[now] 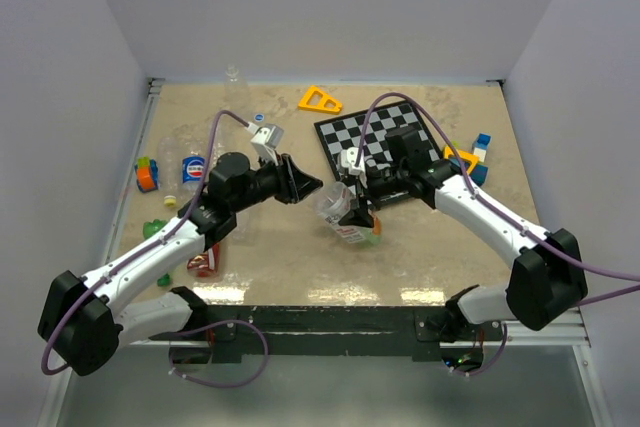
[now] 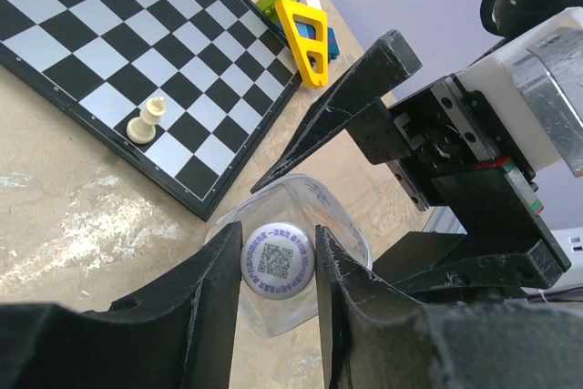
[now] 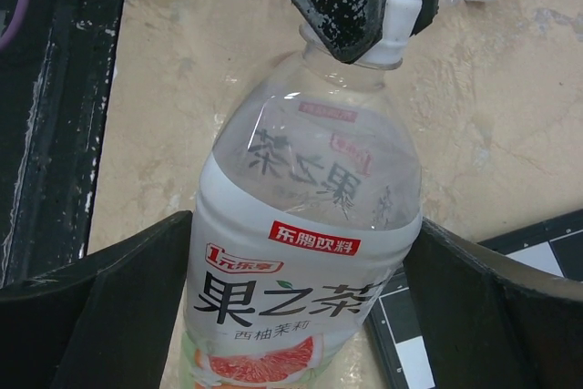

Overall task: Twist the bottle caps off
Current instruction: Pick up the plastic bottle at the center of the board.

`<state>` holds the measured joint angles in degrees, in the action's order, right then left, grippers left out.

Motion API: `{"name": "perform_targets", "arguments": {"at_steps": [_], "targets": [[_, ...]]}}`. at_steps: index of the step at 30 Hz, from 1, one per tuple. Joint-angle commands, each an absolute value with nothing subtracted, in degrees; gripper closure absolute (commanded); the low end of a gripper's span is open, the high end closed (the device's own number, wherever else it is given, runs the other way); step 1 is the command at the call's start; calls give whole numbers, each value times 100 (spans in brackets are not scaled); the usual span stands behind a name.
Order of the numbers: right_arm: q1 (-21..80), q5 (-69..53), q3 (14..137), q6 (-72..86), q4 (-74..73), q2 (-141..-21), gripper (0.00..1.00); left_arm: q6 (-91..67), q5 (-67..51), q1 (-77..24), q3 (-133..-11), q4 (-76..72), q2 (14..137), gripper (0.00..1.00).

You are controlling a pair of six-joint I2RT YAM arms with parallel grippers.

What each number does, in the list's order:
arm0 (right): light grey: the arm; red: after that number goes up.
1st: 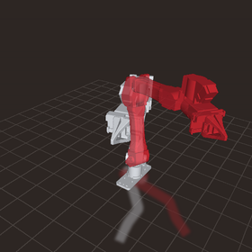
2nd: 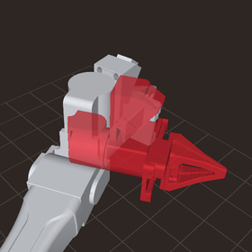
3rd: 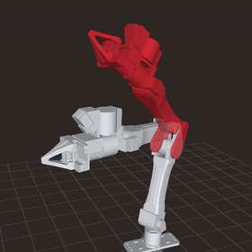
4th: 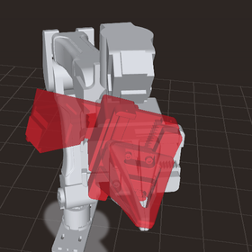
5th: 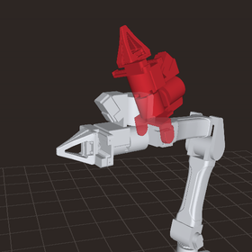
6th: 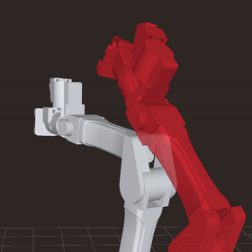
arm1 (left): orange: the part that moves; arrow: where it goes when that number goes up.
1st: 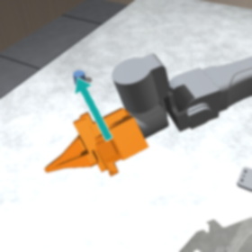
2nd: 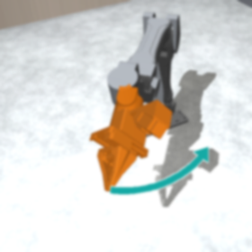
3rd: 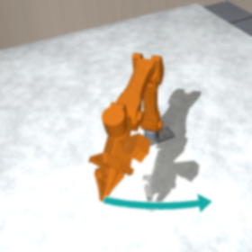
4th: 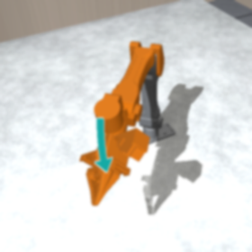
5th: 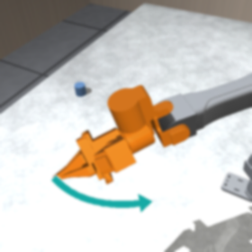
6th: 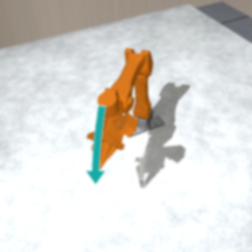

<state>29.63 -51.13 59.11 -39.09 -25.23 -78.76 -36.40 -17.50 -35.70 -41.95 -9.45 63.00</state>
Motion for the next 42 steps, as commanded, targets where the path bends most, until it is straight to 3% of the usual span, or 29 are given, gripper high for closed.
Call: {"name": "perform_targets", "arguments": {"at_steps": [1,13,16,18,25,28,32,40,42], "targets": [[3006,-4878,5897,-3543,-2189,-7875,3,-3779,-1556,-3595,-4421,-1380,6117,100],[3006,-5097,5950,-3278,-2145,-8147,2,-3955,-1485,-3595,-4157,-1643,5818,100],[3006,-5194,5976,-3331,-2214,-8156,8,-3981,-1477,-3595,-4131,-1687,5818,100],[3006,-5282,5994,-3383,-2267,-8139,17,-3981,-1485,-3603,-4131,-1696,5810,100],[3006,-5449,6091,-3691,-2540,-8104,67,-3859,-1459,-3586,-4078,-1696,5731,100],[2997,-5467,6100,-3893,-2680,-8042,79,-3745,-1433,-3595,-4096,-1644,5608,100],[3006,-5511,6135,-4279,-2935,-7945,84,-3446,-1310,-3568,-4183,-1328,5327,75],[2997,-5423,6161,-4930,-3357,-7673,89,-2506,-950,-3524,-4544,-265,4694,2],[2988,-5388,6144,-5097,-3427,-7577,89,-2286,-923,-3516,-4605,-36,4536,0]]}}
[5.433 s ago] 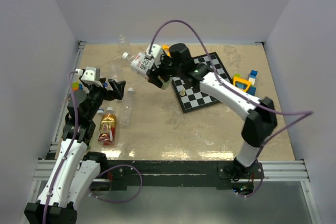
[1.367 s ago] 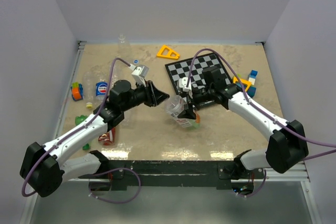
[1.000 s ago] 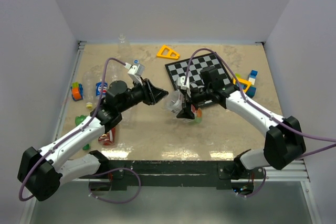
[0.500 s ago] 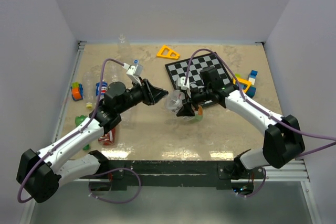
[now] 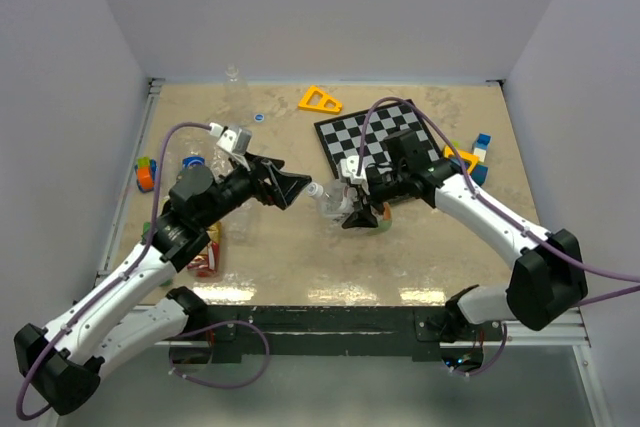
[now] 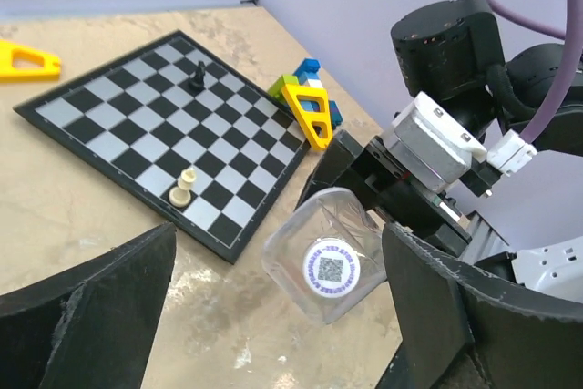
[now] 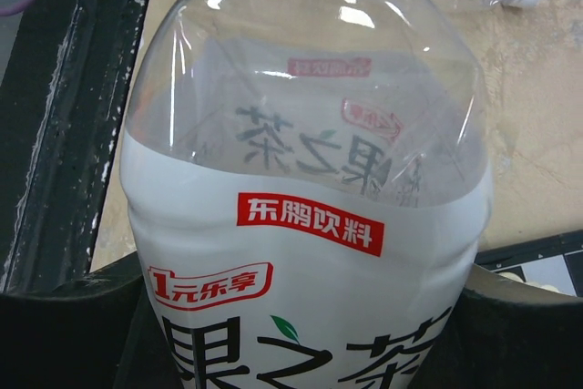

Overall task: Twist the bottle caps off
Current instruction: Pick up the plastic bottle at the center of the board.

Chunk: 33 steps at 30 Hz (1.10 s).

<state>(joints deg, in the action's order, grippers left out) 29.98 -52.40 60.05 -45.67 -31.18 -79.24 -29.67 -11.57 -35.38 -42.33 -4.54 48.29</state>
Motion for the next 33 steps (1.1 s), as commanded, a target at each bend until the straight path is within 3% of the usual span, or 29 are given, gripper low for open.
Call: {"name": "perform_targets", "arguments": {"at_steps": [1,10,19,25,33], "targets": [[2980,-5370,6126,-5132,-3436,-7541,89,-2189,-905,-3516,-4640,182,4474,0],[2778,-5309,6038,-5414,-3542,-7190,90,-986,-2108,-3516,-4650,475,3999,0],[2769,-5326,6021,-5748,-3735,-7242,91,263,-3497,-3524,-4474,-290,4139,3],[2777,-5352,6012,-5950,-3841,-7365,91,650,-3831,-3525,-4447,-623,4420,5],[2795,-5274,5985,-6047,-3911,-7357,91,773,-4543,-3533,-4552,-1019,5369,23]]}}
